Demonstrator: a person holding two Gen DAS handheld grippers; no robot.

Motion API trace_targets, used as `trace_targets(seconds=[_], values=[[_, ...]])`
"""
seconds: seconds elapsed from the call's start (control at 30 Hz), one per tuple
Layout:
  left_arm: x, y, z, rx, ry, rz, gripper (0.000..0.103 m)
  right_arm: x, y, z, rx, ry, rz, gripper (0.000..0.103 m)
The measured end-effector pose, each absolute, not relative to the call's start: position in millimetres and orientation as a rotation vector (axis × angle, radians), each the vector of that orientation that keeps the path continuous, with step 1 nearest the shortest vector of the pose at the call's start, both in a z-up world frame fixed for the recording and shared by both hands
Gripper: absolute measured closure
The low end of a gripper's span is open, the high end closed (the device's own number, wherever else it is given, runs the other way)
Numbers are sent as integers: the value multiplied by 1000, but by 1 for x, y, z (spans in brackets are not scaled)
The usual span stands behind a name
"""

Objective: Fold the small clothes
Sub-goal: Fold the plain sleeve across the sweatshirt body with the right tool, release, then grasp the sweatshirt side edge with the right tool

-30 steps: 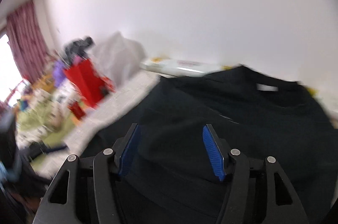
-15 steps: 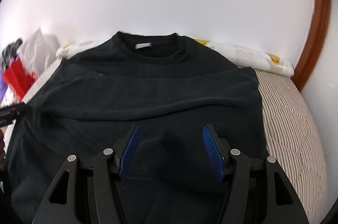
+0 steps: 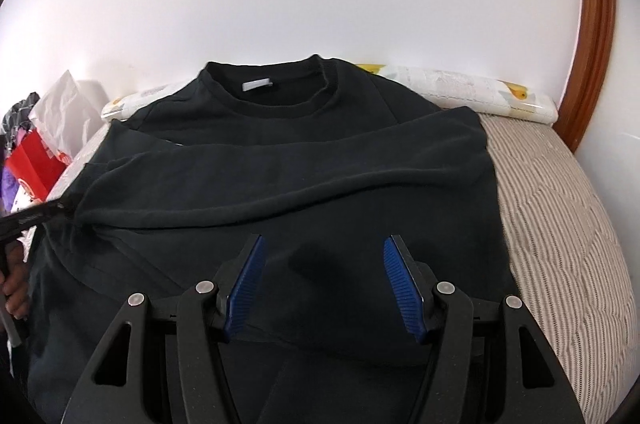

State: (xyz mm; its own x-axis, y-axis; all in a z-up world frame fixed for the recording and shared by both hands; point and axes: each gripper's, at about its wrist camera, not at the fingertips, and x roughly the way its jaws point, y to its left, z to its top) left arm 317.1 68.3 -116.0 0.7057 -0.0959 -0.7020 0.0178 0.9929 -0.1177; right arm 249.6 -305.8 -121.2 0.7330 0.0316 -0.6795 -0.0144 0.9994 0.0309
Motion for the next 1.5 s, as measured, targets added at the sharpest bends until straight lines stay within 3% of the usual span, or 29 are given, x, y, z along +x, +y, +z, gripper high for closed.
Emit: trace_targets(seconds=[0.17, 0.43, 0.73, 1.17, 1.37, 1.43, 1.47, 1.5], values=[[299, 72, -100, 17, 708, 31, 93, 247, -323, -115, -21, 705, -98, 42], [303, 88, -132, -35, 841, 43, 93, 261, -360, -136, 1, 788, -267, 42], [290, 85, -128, -34, 833, 65, 90, 257, -359, -145, 7, 792, -278, 43], [240, 86, -104, -39, 831, 53, 90, 197, -320, -89, -32, 721, -158, 43], [203, 79, -98, -36, 834, 26, 74, 157, -317, -89, 24, 744, -78, 43], [188, 77, -97, -48, 833, 12, 63, 143, -320, -94, 43, 765, -65, 43], [180, 75, -97, -40, 826, 23, 49, 137, -321, -96, 46, 767, -63, 43], [174, 74, -97, -35, 817, 29, 45, 130, -322, -99, 43, 778, -64, 43]])
